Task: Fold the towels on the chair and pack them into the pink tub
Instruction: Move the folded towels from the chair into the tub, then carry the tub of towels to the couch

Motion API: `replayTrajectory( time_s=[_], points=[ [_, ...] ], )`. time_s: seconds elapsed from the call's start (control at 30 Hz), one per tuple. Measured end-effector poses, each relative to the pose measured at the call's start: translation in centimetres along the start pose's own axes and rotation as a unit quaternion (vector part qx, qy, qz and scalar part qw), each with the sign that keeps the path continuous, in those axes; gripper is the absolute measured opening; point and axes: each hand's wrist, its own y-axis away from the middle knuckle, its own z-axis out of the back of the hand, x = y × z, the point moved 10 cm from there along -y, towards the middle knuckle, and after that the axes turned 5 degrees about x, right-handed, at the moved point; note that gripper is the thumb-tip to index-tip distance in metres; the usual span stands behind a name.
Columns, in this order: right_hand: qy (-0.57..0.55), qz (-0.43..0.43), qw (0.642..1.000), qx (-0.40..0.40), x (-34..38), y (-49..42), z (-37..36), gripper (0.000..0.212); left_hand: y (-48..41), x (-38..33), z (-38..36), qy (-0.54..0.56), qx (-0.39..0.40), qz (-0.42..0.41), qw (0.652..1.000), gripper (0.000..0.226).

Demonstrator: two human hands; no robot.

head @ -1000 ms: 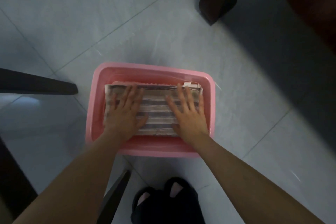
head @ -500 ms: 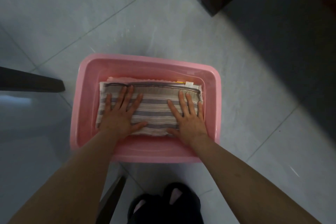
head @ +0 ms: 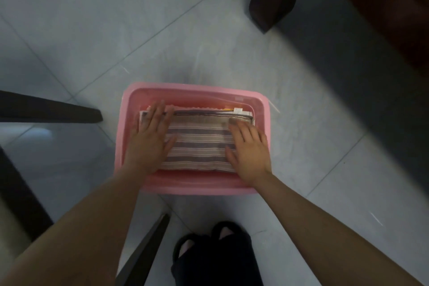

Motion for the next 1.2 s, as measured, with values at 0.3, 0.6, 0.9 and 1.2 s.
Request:
replayTrajectory(
  time_s=[0.3,0.6,0.9,1.2],
  points=[
    [-0.139,-0.327,0.935,-0.019,-8.3,1.9,2.1,0.064,2.4,9.0,1.9,0.155,0.004,0.371,0.916,0.076],
    [-0.374,-0.416,0.829,-0.019,-10.5,3.1,-1.5,0.043,3.6,10.5,-0.2,0.283,0.006,0.411,0.867,0.041],
    [-0.522,-0.441,0.729,0.036,-12.5,6.2,1.2,0.04,4.4,7.9,6.5,0.381,-0.04,0.359,0.851,0.047],
    [-0.484,-0.387,0.783,0.042,-12.4,15.2,18.0,0.02,9.0,-0.7,22.2,0.297,0.034,0.202,0.933,0.031]
  ],
)
